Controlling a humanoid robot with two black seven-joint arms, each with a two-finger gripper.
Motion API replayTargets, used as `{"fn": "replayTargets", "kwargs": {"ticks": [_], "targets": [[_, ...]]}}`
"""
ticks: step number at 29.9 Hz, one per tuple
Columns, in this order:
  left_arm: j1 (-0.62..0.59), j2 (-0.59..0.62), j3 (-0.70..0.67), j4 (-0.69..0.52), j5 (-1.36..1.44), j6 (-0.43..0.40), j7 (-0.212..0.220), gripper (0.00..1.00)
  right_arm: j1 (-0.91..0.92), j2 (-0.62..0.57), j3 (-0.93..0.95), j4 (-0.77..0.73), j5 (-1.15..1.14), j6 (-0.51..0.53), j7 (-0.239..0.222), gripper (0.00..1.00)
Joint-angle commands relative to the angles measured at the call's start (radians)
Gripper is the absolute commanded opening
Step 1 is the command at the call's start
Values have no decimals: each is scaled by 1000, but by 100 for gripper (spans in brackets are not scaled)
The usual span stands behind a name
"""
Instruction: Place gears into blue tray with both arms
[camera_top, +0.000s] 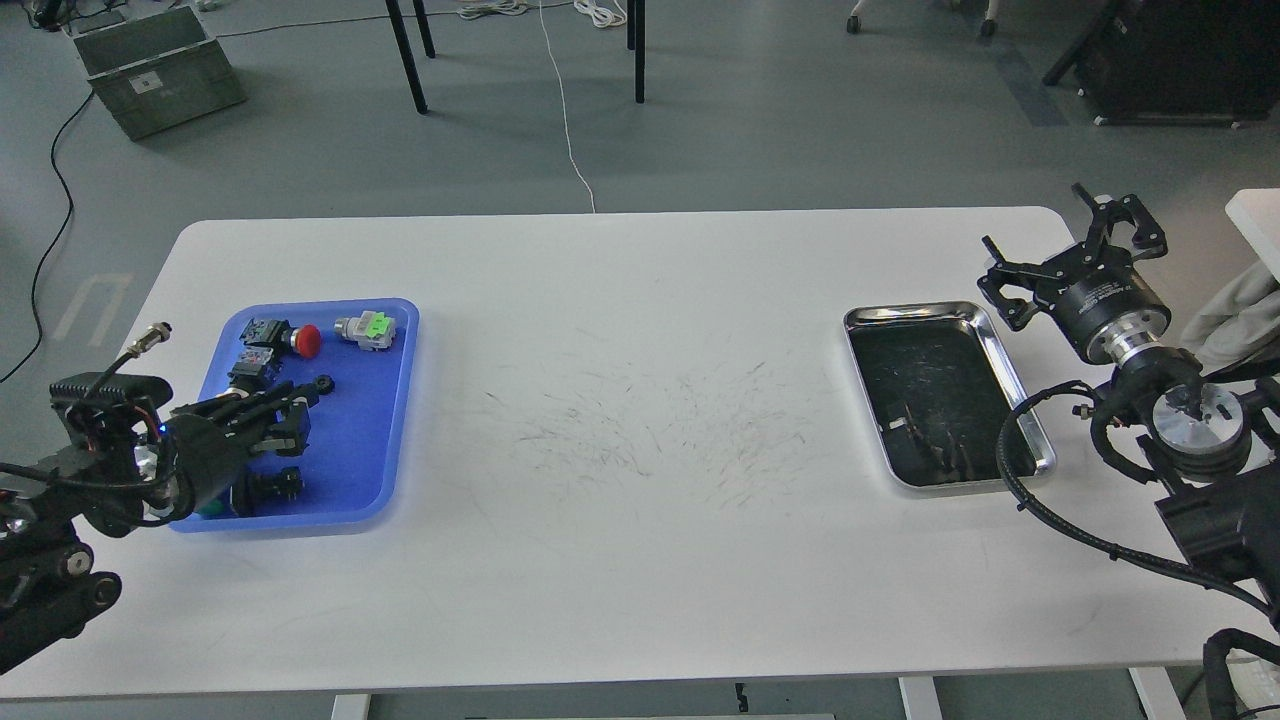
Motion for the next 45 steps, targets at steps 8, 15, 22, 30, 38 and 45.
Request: {"fn": "replayTargets", "kwargs": {"ticks": [8,15,22,30,38,45], "targets": [[14,-53,9,91,62,1,-4,7,2,0,-1,0,0,2,4,96],[14,-53,9,94,79,1,-4,17,2,-1,-2,0,0,2,4,96],[5,-47,-3,78,70,1,-14,100,4,0,-2,1,0,3,4,97],[-131,-43,-141,62,-80,-7,-17,100,43,-1,-11,10,-8,5,-1,99],[-288,-177,-274,81,-700,-8,-1,100,134,2,-93,0,-9,0,1,98],[-343,-355,-390,282,-1074,-34,2,100,200,40,-143,-8,-11,-52,1,99]]}}
